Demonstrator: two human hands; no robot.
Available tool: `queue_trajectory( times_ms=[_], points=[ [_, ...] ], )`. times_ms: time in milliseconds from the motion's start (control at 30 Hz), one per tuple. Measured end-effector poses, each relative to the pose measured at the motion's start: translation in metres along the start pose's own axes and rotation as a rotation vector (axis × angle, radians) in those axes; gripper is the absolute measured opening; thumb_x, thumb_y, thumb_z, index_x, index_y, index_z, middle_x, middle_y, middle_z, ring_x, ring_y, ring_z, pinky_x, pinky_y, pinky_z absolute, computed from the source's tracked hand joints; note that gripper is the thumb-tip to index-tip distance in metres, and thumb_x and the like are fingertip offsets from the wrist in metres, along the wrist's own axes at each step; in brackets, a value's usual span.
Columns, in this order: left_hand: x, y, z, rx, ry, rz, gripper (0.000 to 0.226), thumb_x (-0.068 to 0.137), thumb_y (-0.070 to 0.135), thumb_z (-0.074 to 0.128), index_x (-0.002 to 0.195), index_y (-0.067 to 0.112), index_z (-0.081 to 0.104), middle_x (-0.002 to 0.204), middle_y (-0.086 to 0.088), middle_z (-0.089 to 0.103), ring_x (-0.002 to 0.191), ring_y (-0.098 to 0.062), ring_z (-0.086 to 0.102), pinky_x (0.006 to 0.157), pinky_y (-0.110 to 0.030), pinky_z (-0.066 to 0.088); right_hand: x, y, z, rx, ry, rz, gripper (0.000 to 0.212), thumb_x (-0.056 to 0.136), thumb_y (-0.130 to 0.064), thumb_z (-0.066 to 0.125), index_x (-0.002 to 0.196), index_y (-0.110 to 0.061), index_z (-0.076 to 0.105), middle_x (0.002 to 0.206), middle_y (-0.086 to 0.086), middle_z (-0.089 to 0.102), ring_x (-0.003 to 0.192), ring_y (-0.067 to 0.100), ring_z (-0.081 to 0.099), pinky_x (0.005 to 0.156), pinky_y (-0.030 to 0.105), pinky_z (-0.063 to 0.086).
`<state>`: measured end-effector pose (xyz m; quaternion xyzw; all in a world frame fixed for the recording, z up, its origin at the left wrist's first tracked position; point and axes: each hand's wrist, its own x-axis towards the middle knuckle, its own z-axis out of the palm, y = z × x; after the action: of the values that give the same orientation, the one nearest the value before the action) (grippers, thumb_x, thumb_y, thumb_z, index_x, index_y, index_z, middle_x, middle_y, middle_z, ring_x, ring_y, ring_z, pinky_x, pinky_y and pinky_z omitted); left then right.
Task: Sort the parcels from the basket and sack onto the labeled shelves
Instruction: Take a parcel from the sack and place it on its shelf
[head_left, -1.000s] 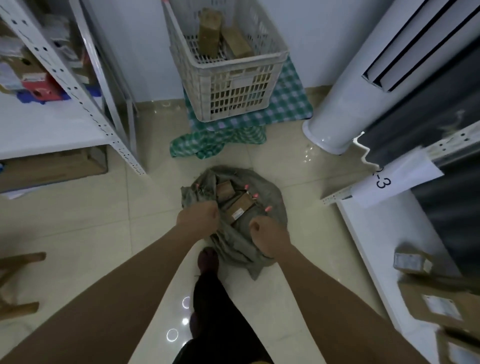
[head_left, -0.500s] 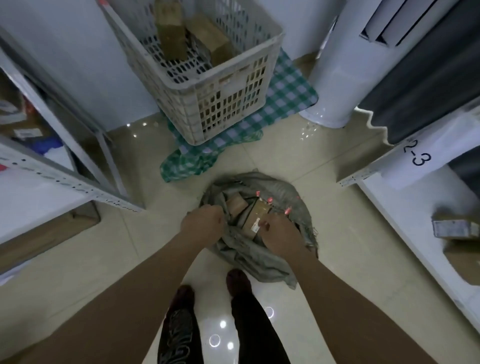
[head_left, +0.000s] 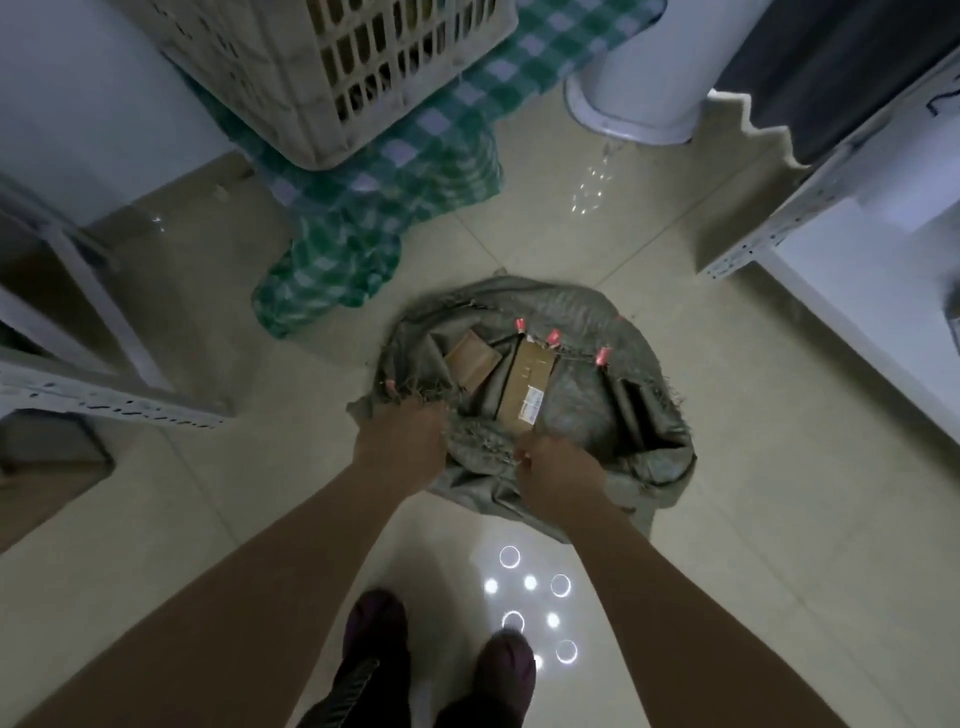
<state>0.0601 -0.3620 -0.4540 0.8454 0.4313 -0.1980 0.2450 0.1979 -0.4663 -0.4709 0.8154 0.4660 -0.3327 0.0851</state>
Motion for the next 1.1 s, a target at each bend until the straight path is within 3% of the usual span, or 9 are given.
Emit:
queue_trajectory(
  times_ms=[133,233,333,467,533,667,900,1000,1100],
  points=[
    [0.056,-0.009,0.081,0.034,0.006,0.036,0.019,0.096,0.015,0.044,0.104,0.01,0.06,0.104,-0.012,0.058,0.103,-0.031,0.056,0.078,-0.035,0.044,0.053,0.024,0.075,-0.036,0.052,-0.024,0.024,0.098,-0.02,0.044,0.115,-0.017,0.062,0.11,0.009,0.066,0.101,0.03,0.064,0.074,0.031,0.046],
    [0.106,-0.019,0.142,0.105,0.026,0.119,0.023,0.099,0.026,0.044,0.116,0.014,0.052,0.126,-0.008,0.048,0.122,-0.029,0.043,0.093,-0.04,0.04,0.104,0.047,0.131,-0.072,0.081,-0.011,0.03,0.097,-0.025,0.045,0.123,-0.015,0.058,0.12,0.011,0.061,0.109,0.031,0.059,0.083,0.034,0.048],
    [0.162,-0.025,0.192,0.199,-0.002,0.271,0.053,0.098,0.044,0.043,0.144,0.019,0.031,0.155,-0.006,0.02,0.143,-0.025,0.012,0.116,-0.043,0.014,0.163,0.08,0.179,-0.087,0.1,-0.04,0.06,0.096,-0.05,0.044,0.148,-0.021,0.033,0.149,0.012,0.036,0.135,0.033,0.033,0.108,0.044,0.032],
    [0.221,-0.023,0.237,0.35,-0.052,0.393,0.071,0.095,0.059,0.037,0.152,0.022,0.016,0.16,-0.003,0.006,0.147,-0.021,-0.005,0.117,-0.049,-0.009,0.217,0.11,0.211,-0.059,-0.001,-0.038,0.1,0.08,-0.079,0.046,0.156,-0.028,0.005,0.161,0.01,0.011,0.146,0.033,0.012,0.119,0.05,0.012],
    [0.24,-0.02,0.254,0.358,-0.063,0.426,0.072,0.092,0.062,0.04,0.15,0.024,0.021,0.156,-0.004,0.024,0.146,-0.022,0.01,0.117,-0.05,-0.004,0.231,0.117,0.217,-0.074,0.022,-0.043,0.093,0.082,-0.075,0.049,0.154,-0.024,0.018,0.153,0.012,0.026,0.14,0.032,0.024,0.115,0.045,0.023],
    [0.243,-0.024,0.277,0.334,-0.08,0.448,0.067,0.086,0.064,0.051,0.139,0.026,0.037,0.135,-0.003,0.05,0.13,-0.023,0.04,0.11,-0.044,0.014,0.231,0.122,0.235,0.014,0.102,-0.101,0.048,0.095,-0.051,0.052,0.133,-0.022,0.051,0.129,0.011,0.058,0.118,0.029,0.053,0.097,0.036,0.044],
    [0.209,-0.03,0.294,0.455,-0.055,0.5,0.042,0.089,0.055,0.054,0.111,0.019,0.058,0.098,0.0,0.053,0.11,-0.021,0.049,0.086,-0.035,0.018,0.19,0.124,0.268,0.128,0.084,-0.196,0.029,0.099,-0.031,0.049,0.123,-0.018,0.059,0.124,0.012,0.061,0.114,0.031,0.056,0.093,0.036,0.047],
    [0.199,-0.033,0.308,0.566,-0.031,0.535,0.043,0.093,0.05,0.051,0.124,0.021,0.058,0.116,-0.004,0.051,0.118,-0.024,0.042,0.098,-0.037,0.022,0.177,0.126,0.284,0.135,-0.013,-0.224,0.032,0.1,-0.037,0.047,0.122,-0.019,0.061,0.119,0.012,0.064,0.11,0.03,0.059,0.091,0.035,0.048],
    [0.196,-0.038,0.32,0.57,0.036,0.548,0.045,0.094,0.047,0.049,0.132,0.023,0.052,0.131,-0.005,0.04,0.127,-0.025,0.032,0.105,-0.038,0.022,0.167,0.126,0.287,0.27,-0.103,-0.152,0.055,0.094,-0.064,0.039,0.128,-0.026,0.061,0.126,0.007,0.064,0.115,0.026,0.058,0.096,0.033,0.045]
  ],
)
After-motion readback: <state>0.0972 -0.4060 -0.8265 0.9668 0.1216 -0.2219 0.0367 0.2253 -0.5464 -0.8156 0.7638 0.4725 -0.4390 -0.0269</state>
